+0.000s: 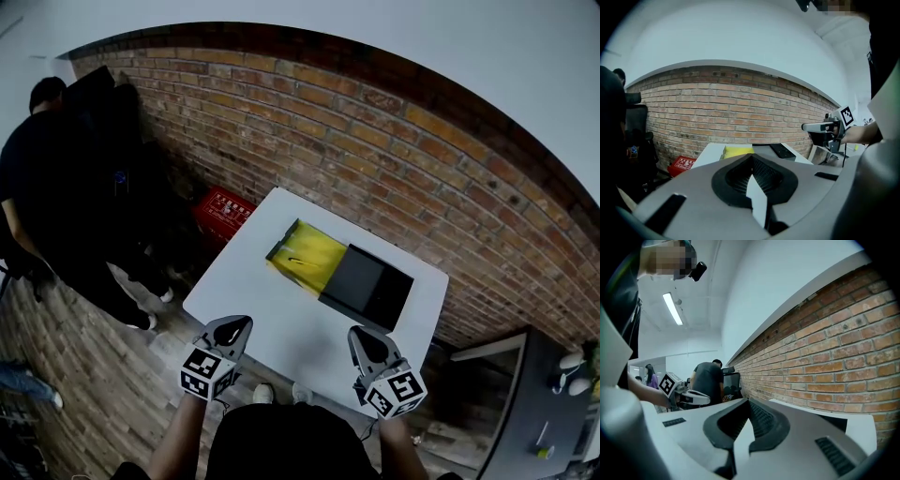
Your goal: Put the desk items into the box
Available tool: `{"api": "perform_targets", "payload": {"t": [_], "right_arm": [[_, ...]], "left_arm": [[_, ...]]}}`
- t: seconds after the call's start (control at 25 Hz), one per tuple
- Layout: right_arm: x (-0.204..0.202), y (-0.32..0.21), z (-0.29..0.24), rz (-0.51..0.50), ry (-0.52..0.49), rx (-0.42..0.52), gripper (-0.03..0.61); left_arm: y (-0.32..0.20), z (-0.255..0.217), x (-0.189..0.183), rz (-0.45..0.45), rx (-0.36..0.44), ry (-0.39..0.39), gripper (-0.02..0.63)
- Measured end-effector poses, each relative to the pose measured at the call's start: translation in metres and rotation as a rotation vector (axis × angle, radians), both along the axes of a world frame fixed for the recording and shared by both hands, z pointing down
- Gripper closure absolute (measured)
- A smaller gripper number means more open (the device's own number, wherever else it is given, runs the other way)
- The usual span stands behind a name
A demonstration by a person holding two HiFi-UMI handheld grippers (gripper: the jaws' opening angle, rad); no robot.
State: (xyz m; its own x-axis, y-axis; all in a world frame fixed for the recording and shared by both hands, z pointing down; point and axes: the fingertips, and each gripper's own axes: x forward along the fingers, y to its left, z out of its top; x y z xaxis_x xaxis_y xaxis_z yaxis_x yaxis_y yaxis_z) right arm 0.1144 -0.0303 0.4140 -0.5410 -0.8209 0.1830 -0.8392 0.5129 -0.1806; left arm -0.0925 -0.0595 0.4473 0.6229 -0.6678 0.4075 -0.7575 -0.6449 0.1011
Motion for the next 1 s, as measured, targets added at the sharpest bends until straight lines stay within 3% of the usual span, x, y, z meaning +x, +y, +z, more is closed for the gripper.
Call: {"api": "perform_targets", "payload": {"t": [1.0], "right_arm": [[0.006,-0.016,0.007,0.028,-0.001,-0.011,0.557]], "left_arm": [[-0.011,0.002,0.01,0.036,0.001,-0.009,0.6]]}}
